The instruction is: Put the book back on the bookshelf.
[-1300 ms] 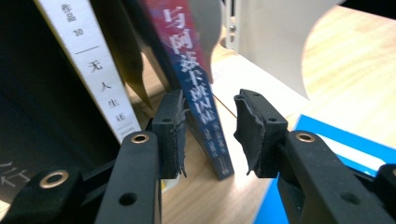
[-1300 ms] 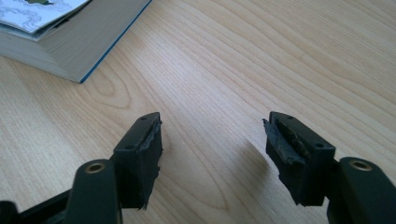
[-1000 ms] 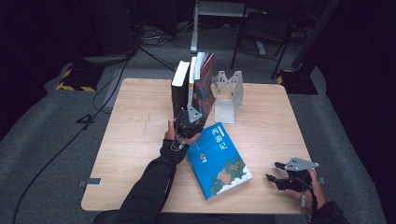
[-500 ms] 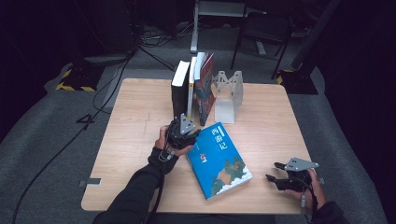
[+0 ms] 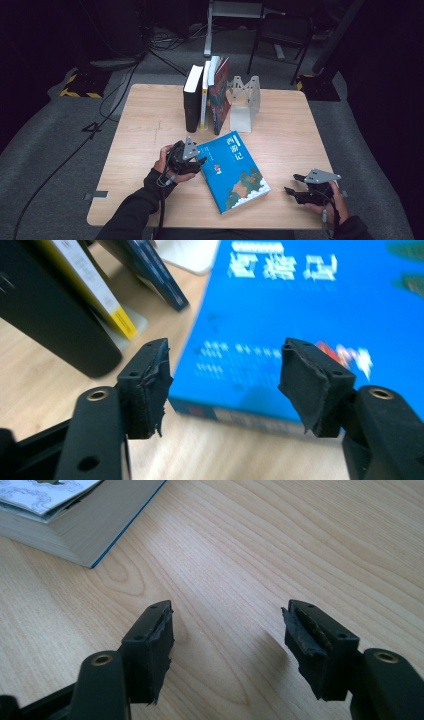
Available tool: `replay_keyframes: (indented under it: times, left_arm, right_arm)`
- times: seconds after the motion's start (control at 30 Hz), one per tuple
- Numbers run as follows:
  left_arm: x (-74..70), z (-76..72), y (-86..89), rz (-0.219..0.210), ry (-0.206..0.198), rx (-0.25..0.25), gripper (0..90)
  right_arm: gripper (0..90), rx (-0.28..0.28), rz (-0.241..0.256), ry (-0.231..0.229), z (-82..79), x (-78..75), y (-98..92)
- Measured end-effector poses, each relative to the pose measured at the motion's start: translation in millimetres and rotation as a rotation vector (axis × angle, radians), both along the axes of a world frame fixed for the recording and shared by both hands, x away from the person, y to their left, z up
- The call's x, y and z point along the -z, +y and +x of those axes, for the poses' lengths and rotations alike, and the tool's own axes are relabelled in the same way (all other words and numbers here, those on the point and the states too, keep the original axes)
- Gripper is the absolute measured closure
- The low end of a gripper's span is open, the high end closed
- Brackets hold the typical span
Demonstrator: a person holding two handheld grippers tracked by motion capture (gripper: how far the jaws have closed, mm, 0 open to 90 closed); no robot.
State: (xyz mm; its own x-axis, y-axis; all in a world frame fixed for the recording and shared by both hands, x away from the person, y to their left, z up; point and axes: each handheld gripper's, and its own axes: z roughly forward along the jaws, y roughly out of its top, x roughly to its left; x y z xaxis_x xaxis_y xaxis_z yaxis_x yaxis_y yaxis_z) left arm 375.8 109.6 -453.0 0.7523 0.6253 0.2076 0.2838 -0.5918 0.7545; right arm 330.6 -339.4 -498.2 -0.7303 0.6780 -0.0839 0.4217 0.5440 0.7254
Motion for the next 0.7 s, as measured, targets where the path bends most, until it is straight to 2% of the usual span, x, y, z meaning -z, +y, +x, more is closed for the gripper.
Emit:
replay_keyframes:
  times: [0.1,0.17,0.2,0.3,0.4,0.53,0.6,0.67,0.7]
  left_arm:
    - [3.5,-6.3,3.5,0.013,0.008,0.014,34.5]
    - [7.8,-13.7,8.9,0.025,0.025,0.025,33.7]
    - [12.0,-19.4,13.6,0.024,0.05,0.027,32.5]
    - [16.9,-25.0,17.4,0.035,0.07,0.036,31.4]
    - [25.0,-33.1,22.6,0.057,0.104,0.042,28.9]
    - [34.1,-41.8,28.5,0.088,0.141,0.046,24.6]
    - [35.7,-43.4,29.7,0.092,0.148,0.043,24.3]
    - [39.9,-46.7,32.0,0.096,0.178,0.047,22.2]
    - [40.9,-48.9,32.9,0.087,0.179,0.051,21.0]
  right_arm:
    - [36.0,-0.008,-0.004,0.0,-0.3,-0.1,0.5]
    - [35.4,-0.016,-0.003,0.0,-0.5,-0.2,1.3]
    - [35.4,-0.018,-0.001,0.001,-1.1,-0.1,2.3]
    - [35.0,-0.024,-0.004,0.003,-1.4,-0.4,3.3]
    - [34.2,-0.049,-0.001,0.007,-2.8,-0.5,5.9]
    - [31.3,-0.122,0.014,0.012,-6.8,-2.9,13.9]
    - [30.4,-0.134,0.015,0.012,-8.0,-3.6,17.2]
    - [29.7,-0.157,0.022,0.018,-9.7,-4.8,22.9]
    - [29.5,-0.172,0.027,0.022,-10.3,-5.5,25.8]
